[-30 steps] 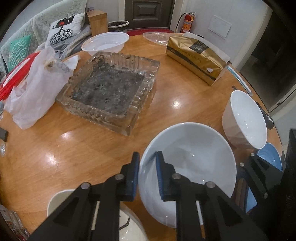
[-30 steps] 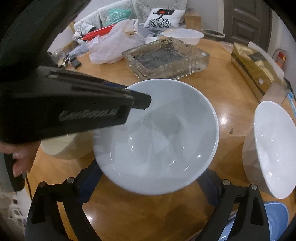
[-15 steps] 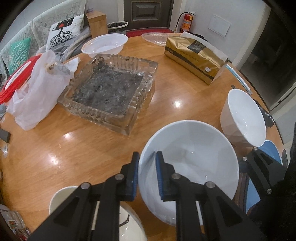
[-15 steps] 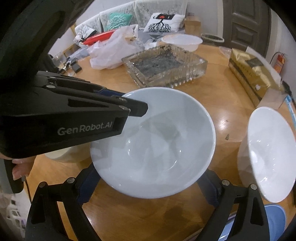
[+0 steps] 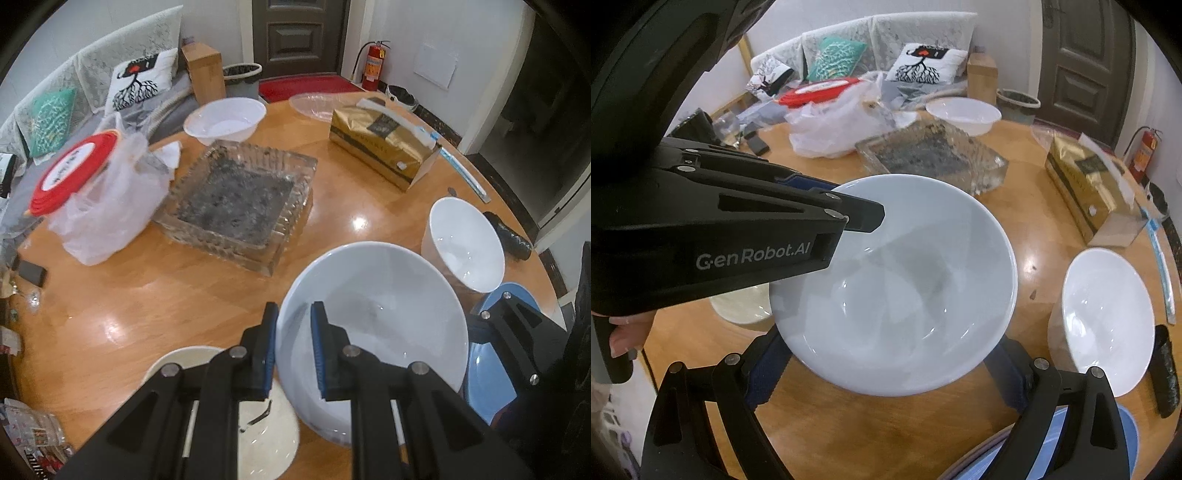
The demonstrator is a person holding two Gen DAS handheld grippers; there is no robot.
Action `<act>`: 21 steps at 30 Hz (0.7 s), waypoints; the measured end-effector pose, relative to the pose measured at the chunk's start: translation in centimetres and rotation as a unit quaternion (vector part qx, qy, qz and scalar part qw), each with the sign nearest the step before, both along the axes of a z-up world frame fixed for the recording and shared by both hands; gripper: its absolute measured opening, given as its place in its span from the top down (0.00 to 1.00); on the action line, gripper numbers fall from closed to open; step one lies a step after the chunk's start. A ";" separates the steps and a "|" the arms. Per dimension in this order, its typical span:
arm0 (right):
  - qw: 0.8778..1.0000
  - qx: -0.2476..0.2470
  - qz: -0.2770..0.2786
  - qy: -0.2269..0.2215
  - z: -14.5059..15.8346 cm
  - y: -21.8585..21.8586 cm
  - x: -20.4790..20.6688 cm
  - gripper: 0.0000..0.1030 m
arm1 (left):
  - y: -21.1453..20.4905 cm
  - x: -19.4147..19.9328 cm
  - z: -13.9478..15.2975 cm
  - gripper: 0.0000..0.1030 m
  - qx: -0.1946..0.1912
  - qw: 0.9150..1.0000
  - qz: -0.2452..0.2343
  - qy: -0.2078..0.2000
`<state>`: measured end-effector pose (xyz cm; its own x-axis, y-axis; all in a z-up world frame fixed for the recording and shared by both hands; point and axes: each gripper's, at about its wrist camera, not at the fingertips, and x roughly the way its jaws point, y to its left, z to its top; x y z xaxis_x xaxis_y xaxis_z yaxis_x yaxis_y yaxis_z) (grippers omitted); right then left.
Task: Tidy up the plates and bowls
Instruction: 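Lift the white bowl and carry it toward the other white bowl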
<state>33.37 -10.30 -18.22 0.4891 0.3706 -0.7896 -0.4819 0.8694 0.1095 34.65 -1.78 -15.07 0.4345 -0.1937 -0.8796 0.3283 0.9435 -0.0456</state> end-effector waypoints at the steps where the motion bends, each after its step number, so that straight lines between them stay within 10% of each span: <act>1: 1.000 -0.001 0.003 -0.003 0.4 0.3 -0.2 0.11 | 0.3 -0.2 0.2 0.86 0.000 1.000 0.002 -0.002; 21: 0.998 -0.019 0.059 -0.018 2.6 7.7 -2.1 0.11 | 7.9 -3.2 2.6 0.86 -0.004 0.998 0.053 -0.020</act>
